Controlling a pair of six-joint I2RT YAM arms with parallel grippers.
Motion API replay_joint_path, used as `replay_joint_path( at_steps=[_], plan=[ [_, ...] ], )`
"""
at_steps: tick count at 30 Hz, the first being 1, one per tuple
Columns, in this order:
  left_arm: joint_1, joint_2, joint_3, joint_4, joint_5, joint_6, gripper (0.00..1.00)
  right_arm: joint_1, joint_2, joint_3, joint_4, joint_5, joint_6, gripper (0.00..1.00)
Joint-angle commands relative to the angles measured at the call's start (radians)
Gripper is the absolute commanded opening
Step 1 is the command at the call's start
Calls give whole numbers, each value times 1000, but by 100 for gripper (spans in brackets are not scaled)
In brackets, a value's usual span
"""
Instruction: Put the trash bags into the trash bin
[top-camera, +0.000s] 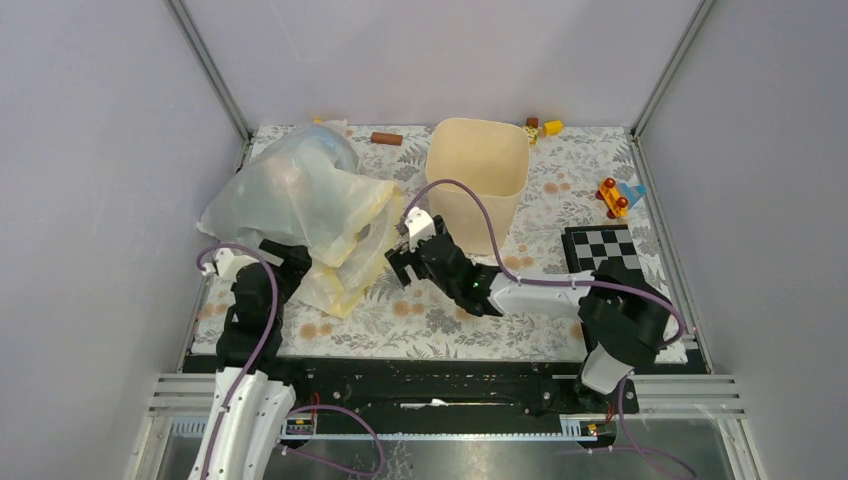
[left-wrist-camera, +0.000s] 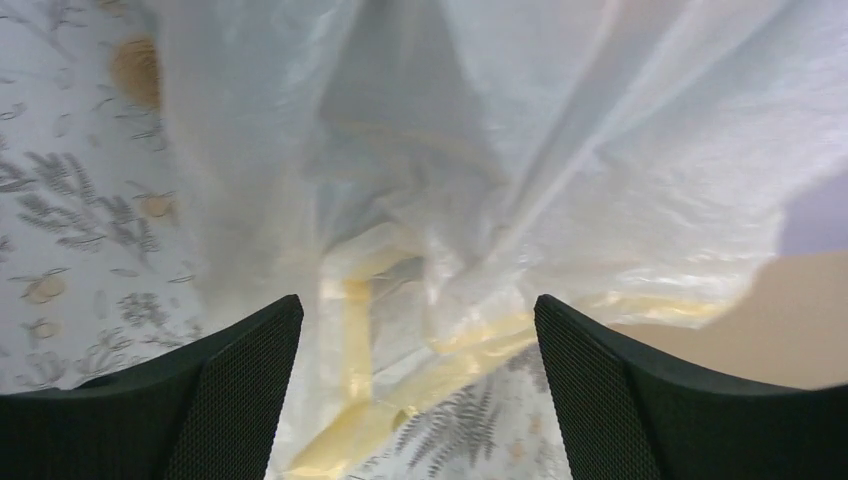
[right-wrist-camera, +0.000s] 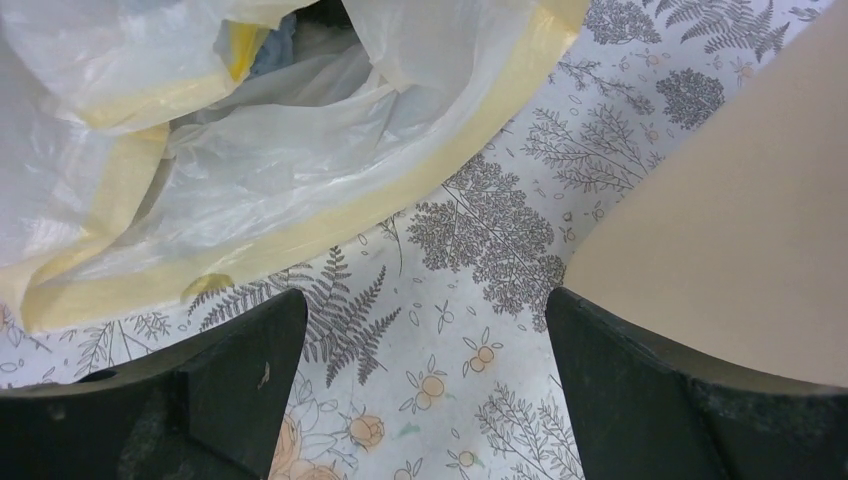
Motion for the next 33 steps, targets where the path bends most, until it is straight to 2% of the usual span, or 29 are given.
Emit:
replay_joint_path(
  at_steps=[1, 5, 10, 13, 17, 22, 28, 33],
  plan=[
    [-4, -8, 86, 11, 114, -66, 87, -7, -75, -124, 234, -26, -28, 96],
    [-6, 51, 136, 24, 229, -103, 86, -7, -71, -188, 344, -30, -19, 96],
    [-22, 158, 117, 119, 333, -127, 86, -7, -77, -201, 331, -23, -12, 96],
    [-59, 220, 98, 163, 296, -126, 87, -7, -68, -213, 343, -44, -12, 97],
    [-98, 322, 54, 339, 264, -84, 88, -7, -54, -195, 311, -42, -12, 98],
    [-99, 474, 67, 366, 182, -114, 87, -7, -53, -199, 314, -26, -19, 100],
    [-100, 413, -25, 406, -32, -187, 87, -7, -32, -198, 330, 13, -24, 100],
    [-100, 395, -74, 501, -65, -166, 88, -7, -18, -201, 352, 33, -22, 100]
  ],
)
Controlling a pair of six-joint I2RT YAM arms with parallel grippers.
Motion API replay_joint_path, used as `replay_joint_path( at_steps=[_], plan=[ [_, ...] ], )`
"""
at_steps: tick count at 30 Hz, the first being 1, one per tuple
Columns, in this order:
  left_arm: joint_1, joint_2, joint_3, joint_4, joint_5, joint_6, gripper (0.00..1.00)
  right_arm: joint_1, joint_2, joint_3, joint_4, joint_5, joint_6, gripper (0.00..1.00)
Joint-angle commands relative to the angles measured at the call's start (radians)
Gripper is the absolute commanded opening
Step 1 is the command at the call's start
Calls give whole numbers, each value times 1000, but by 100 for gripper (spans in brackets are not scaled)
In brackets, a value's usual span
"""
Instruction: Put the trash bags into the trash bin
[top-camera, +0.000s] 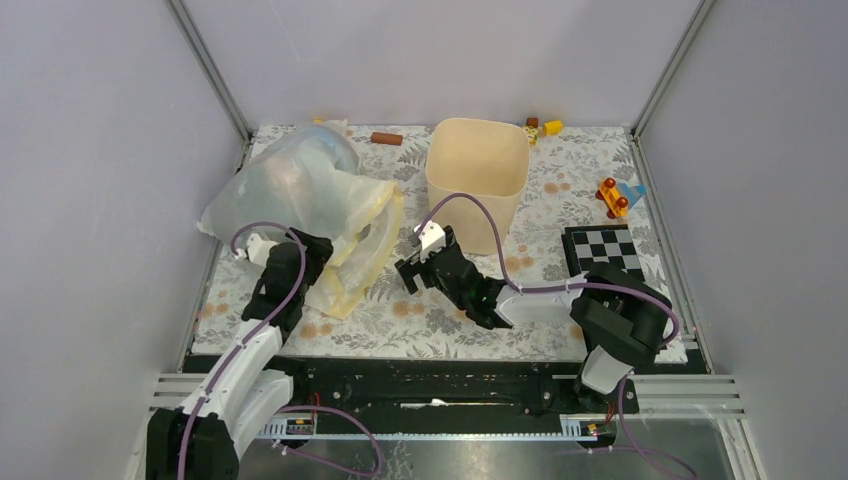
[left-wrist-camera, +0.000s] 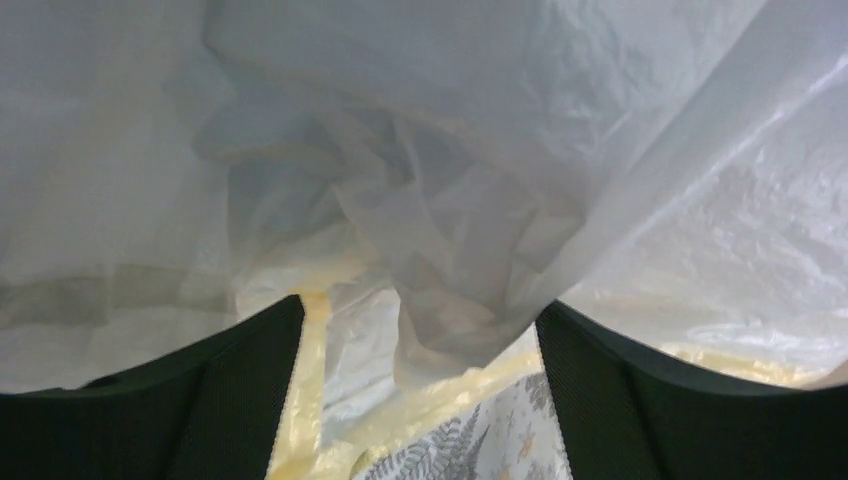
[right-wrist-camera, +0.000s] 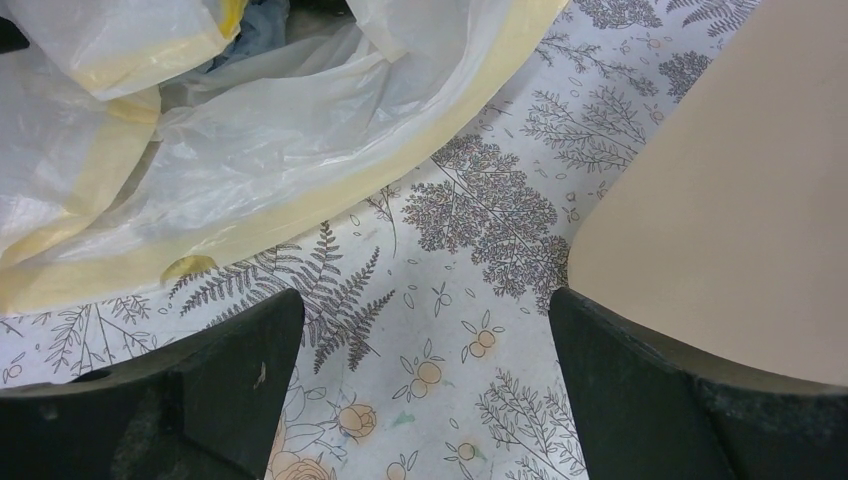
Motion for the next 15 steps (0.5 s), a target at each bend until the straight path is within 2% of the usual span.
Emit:
replay_joint_path(
  at_steps=[1, 2, 5, 6, 8, 11, 15],
  plan=[
    [-1, 7, -23, 177, -70, 6, 80, -5, 11, 6, 75, 37, -12, 100],
    [-1, 22, -17, 214, -51, 30, 68, -5, 14, 5, 80, 30, -12, 100],
    [5, 66, 61, 230, -21, 138, 11, -5, 20, -1, 90, 11, -18, 100],
    [7, 69, 112, 165, -35, 169, 0, -5, 20, -5, 96, -5, -21, 100],
    [8, 56, 203, 15, -61, 184, 0, -5, 11, -20, 119, -43, -24, 100],
    [8, -3, 244, -76, 7, 180, 0, -5, -9, -60, 182, -114, -10, 97],
    [9, -28, 339, -234, 35, 245, 0, -3, -6, -51, 215, -247, 70, 70]
  ],
)
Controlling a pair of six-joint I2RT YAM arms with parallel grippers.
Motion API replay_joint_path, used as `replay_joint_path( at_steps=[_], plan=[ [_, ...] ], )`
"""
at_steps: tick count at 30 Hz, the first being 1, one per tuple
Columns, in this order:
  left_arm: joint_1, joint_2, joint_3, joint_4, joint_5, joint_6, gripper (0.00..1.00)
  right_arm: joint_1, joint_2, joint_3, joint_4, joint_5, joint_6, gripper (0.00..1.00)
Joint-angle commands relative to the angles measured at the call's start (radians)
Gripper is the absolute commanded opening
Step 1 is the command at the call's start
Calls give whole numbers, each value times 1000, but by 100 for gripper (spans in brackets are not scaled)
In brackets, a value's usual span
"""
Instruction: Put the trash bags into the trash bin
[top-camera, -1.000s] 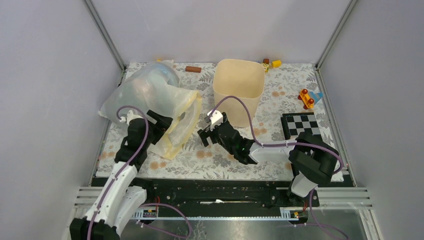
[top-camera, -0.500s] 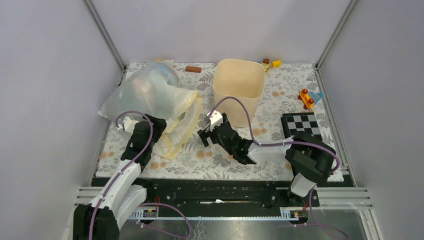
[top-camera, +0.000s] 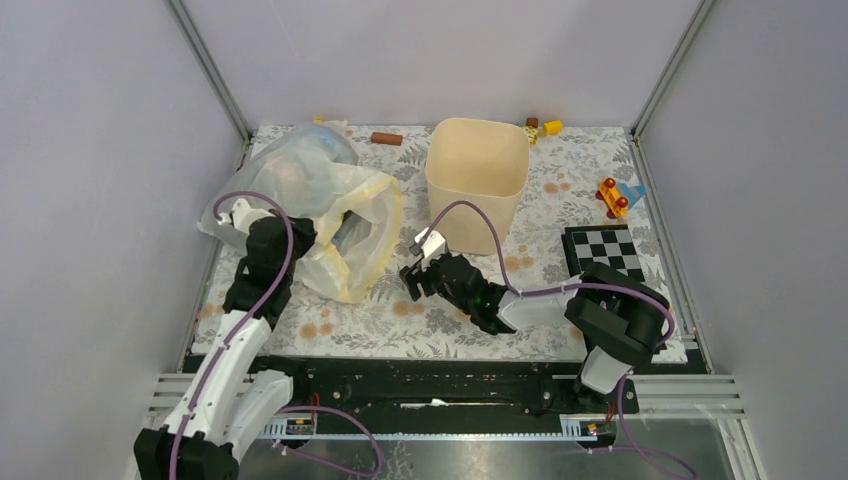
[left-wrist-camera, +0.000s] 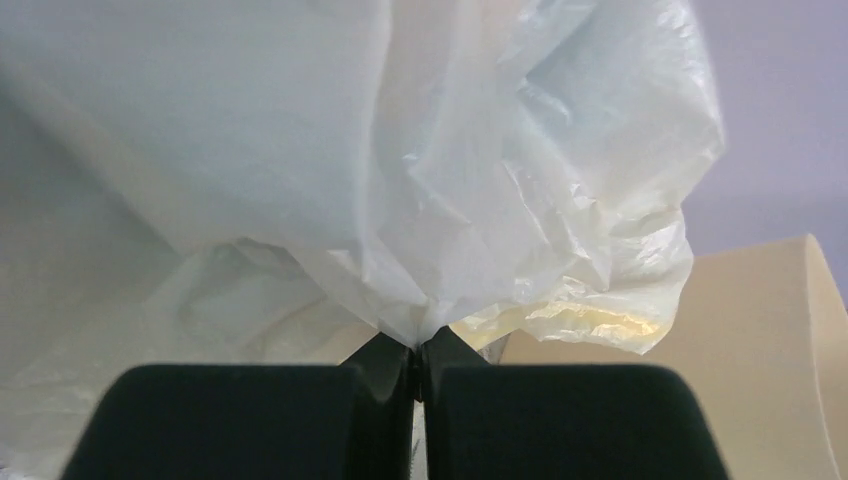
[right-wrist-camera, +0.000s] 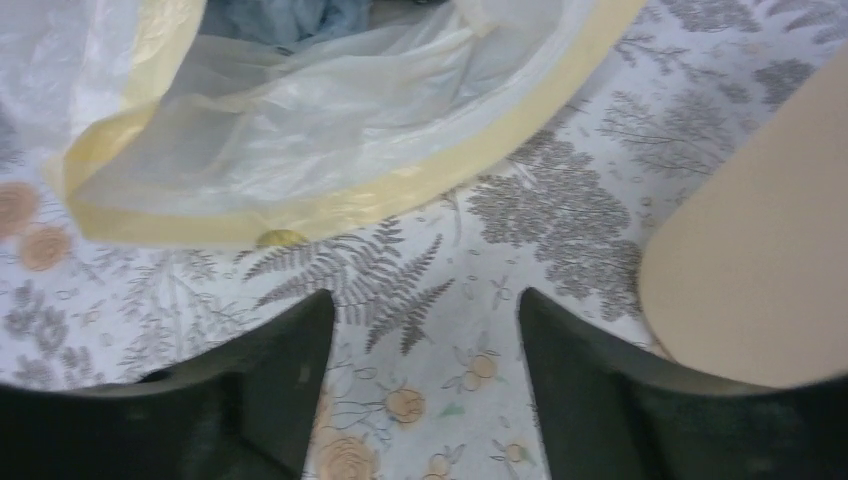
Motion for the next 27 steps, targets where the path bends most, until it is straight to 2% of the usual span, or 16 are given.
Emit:
replay_joint_path(
  at_steps=[1, 4, 7, 12, 18, 21, 27],
  plan=[
    [7, -4, 144, -218, 35, 126, 0, 0, -16, 29, 101, -163, 78, 64],
    [7, 58, 276, -383, -29, 224, 0, 20, 18, 82, 107, -160, 125, 59],
    [7, 86, 321, -458, -98, 319, 0, 57, 73, 180, 84, -100, 153, 46],
    [7, 8, 214, -397, -105, 319, 0, 70, 184, 243, 152, 0, 230, 43],
    [7, -5, 218, -409, -123, 359, 0, 70, 344, 341, 246, 28, 311, 42],
    [7, -10, 195, -393, -78, 352, 0, 70, 411, 387, 284, 34, 342, 45],
    [7, -24, 189, -390, -81, 353, 0, 70, 515, 511, 263, 64, 382, 65]
  ],
)
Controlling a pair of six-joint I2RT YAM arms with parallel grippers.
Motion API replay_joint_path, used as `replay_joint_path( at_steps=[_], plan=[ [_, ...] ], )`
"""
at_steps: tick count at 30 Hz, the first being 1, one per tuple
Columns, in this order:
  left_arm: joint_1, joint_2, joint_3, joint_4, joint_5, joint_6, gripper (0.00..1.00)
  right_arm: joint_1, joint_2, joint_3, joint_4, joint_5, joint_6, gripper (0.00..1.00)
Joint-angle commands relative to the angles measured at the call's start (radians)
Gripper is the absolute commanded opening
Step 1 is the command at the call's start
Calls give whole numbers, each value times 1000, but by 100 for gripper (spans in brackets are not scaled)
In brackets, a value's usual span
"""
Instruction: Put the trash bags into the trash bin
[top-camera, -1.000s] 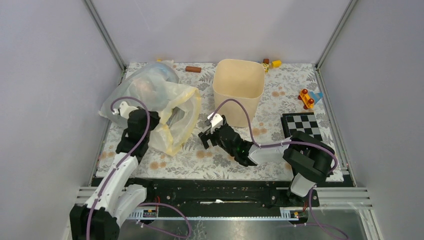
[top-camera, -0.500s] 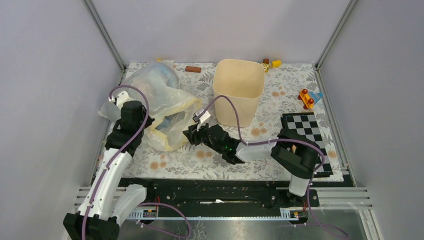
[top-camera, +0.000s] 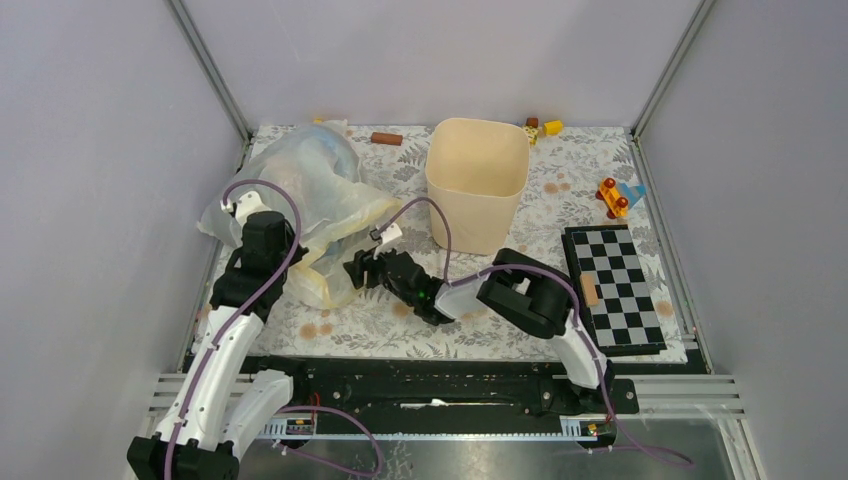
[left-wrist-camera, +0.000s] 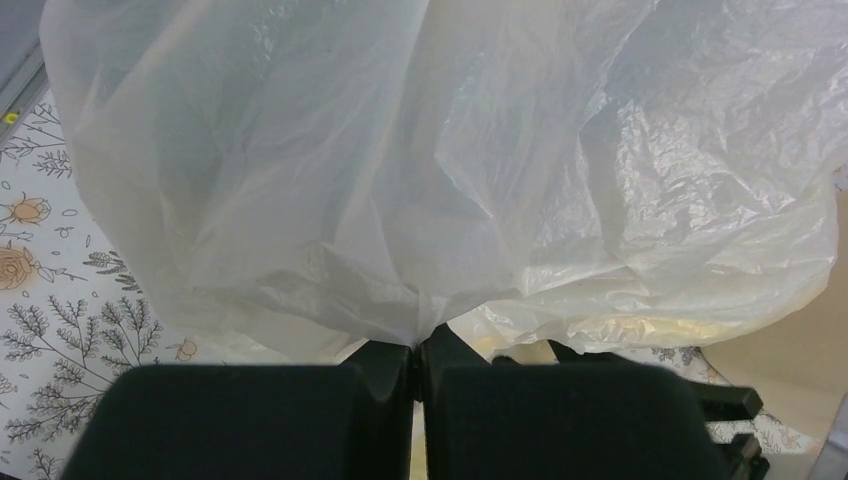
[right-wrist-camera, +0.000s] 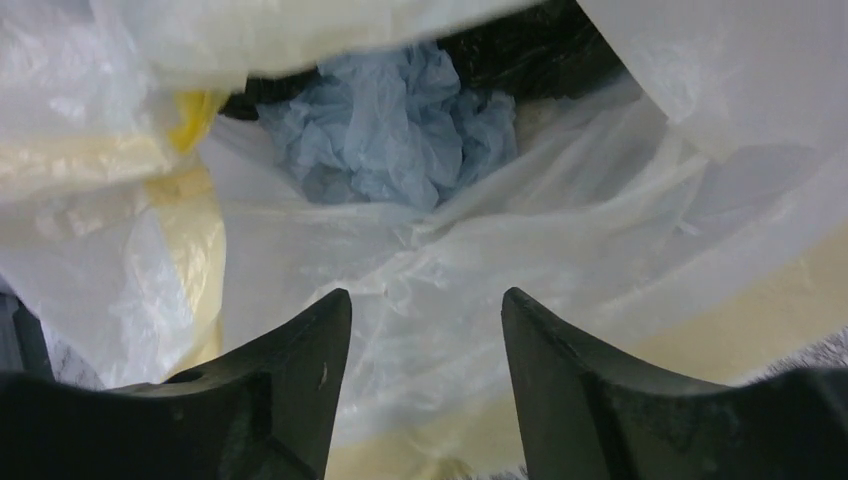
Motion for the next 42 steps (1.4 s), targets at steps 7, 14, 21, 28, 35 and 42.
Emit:
replay_joint_path(
  at_steps=[7, 14, 21, 28, 35, 42],
  plan=[
    [4, -20, -4, 30, 8, 14, 0, 3, 156, 292, -4, 81, 28, 68],
    [4, -15, -4, 24, -18, 12, 0, 3, 253, 460, -100, 138, 25, 52],
    [4, -20, -1, 16, -61, -16, 0, 4, 100, 305, -84, 81, -8, 0],
    [5, 25, 19, -22, -137, -132, 0, 5, -262, 37, -191, -75, -1, 0],
    [4, 152, 89, -115, -58, -249, 0, 5, -641, -148, -403, -66, 3, 0],
    [4, 218, -13, 7, 89, -393, 0, 4, -989, -183, -775, 86, -32, 0]
  ],
)
